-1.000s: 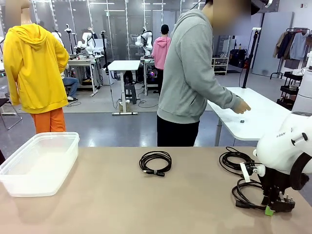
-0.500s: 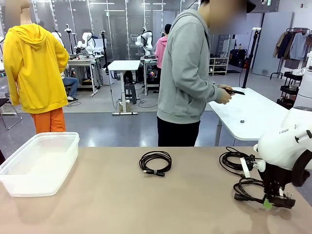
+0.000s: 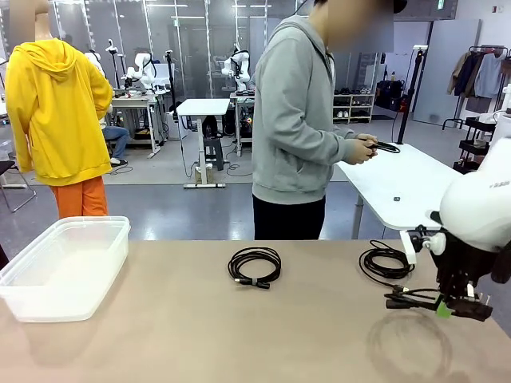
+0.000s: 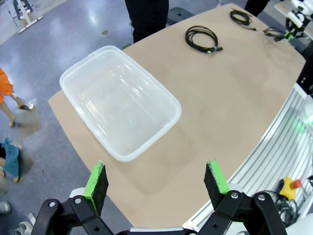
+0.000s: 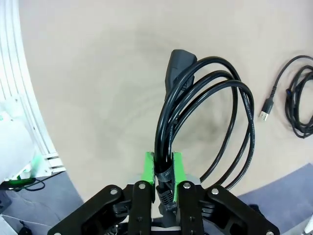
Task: Organize and store the cables.
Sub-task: Place the Power Cable into the Organizing box.
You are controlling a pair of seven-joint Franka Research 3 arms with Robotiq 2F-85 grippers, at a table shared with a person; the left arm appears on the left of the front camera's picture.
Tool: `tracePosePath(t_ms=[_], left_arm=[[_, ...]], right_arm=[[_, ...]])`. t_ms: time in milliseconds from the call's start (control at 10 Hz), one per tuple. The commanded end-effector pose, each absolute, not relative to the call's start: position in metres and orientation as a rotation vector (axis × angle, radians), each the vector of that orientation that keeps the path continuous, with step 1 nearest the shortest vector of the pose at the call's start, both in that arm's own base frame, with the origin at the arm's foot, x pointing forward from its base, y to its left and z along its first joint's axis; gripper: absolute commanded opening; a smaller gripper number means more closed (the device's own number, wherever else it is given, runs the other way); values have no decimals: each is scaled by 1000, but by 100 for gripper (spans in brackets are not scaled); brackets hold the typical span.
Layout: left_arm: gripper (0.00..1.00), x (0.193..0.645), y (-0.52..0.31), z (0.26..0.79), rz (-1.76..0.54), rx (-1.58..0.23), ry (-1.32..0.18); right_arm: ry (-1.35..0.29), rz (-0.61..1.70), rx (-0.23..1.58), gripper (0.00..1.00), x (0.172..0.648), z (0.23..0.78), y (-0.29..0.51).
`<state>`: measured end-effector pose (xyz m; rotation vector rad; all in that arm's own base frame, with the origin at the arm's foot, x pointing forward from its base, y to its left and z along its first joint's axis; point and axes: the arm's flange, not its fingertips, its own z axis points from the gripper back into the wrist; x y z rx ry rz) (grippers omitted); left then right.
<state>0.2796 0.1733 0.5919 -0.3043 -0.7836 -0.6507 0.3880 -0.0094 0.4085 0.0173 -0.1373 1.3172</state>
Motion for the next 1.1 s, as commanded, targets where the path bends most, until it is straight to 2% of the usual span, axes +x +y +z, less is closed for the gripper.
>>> tracePosePath(t_ms=[0, 200, 300, 800, 900, 1000], left_arm=[[100, 280, 174, 594, -649, -306, -787], [100, 280, 174, 594, -649, -306, -787], [100, 280, 174, 594, -649, -306, -787], [100, 280, 174, 594, -649, -306, -787], [100, 280, 174, 594, -649, -306, -787], [100, 280, 174, 594, -649, -306, -787]], right_arm=[[-154, 1308, -15, 1, 311, 393, 3], [-209, 1279, -11, 1, 303, 399, -3], [-169, 1326, 8, 1, 375, 436, -3], [-169, 1326, 8, 1, 375, 436, -3], [-169, 1326, 25, 18, 373, 436, -2], [-229, 1351, 21, 18, 379, 448, 16]])
